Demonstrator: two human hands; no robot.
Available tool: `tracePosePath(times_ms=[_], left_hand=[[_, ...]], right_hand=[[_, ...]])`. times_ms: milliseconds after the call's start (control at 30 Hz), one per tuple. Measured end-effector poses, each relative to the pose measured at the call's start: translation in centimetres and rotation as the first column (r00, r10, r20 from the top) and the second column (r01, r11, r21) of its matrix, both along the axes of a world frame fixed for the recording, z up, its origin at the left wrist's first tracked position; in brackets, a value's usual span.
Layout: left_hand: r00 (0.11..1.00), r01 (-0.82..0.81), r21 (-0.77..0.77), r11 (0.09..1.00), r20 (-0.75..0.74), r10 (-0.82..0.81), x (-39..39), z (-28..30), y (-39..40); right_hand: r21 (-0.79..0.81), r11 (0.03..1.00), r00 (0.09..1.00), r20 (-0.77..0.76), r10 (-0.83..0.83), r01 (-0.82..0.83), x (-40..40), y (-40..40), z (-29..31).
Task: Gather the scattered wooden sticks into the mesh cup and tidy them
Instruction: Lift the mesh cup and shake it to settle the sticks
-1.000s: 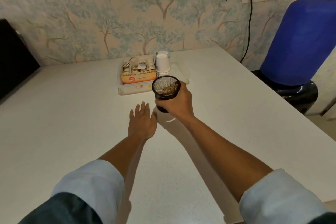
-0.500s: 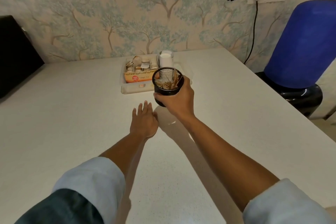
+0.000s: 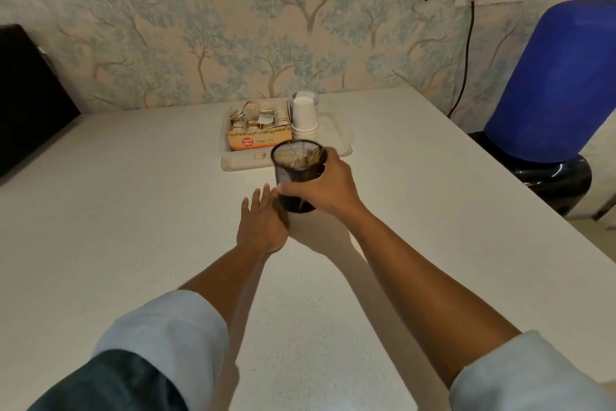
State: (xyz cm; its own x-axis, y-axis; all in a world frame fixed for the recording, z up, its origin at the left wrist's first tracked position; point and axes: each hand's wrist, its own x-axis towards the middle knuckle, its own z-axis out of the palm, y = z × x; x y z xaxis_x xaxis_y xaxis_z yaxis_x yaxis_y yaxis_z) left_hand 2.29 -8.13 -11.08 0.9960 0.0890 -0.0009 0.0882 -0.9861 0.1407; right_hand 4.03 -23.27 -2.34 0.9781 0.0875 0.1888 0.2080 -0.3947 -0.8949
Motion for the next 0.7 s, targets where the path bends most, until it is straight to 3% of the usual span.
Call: tracePosePath(times_ms=[67, 167, 400, 700], left_hand=[[1.0, -0.019, 0.01, 1.0, -0.011, 0.019, 0.1, -0.1, 0.0], [1.0, -0.012, 0.048, 0.999, -0.019, 0.013, 0.3, -0.2, 0.0], [0.999, -0.044, 0.004, 0.999, -0.013, 0.044, 0.3, -0.4, -0.1], [0.999, -0.042, -0.01, 0.999, 0.003, 0.042, 0.4, -0.6, 0.0]], right_hand=[[-0.041, 0.996, 0.997, 0.03, -0.072, 0.073, 0.2, -0.4, 0.3], [-0.207, 0.978, 1.0, 0.002, 0.002, -0.002, 0.3, -0.9, -0.1], [-0.072, 0.994, 0.997, 0.008, -0.077, 0.078, 1.0, -1.9, 0.9], [-0.073, 0.995, 0.998, -0.012, -0.07, 0.069, 1.2, -2.2, 0.2]])
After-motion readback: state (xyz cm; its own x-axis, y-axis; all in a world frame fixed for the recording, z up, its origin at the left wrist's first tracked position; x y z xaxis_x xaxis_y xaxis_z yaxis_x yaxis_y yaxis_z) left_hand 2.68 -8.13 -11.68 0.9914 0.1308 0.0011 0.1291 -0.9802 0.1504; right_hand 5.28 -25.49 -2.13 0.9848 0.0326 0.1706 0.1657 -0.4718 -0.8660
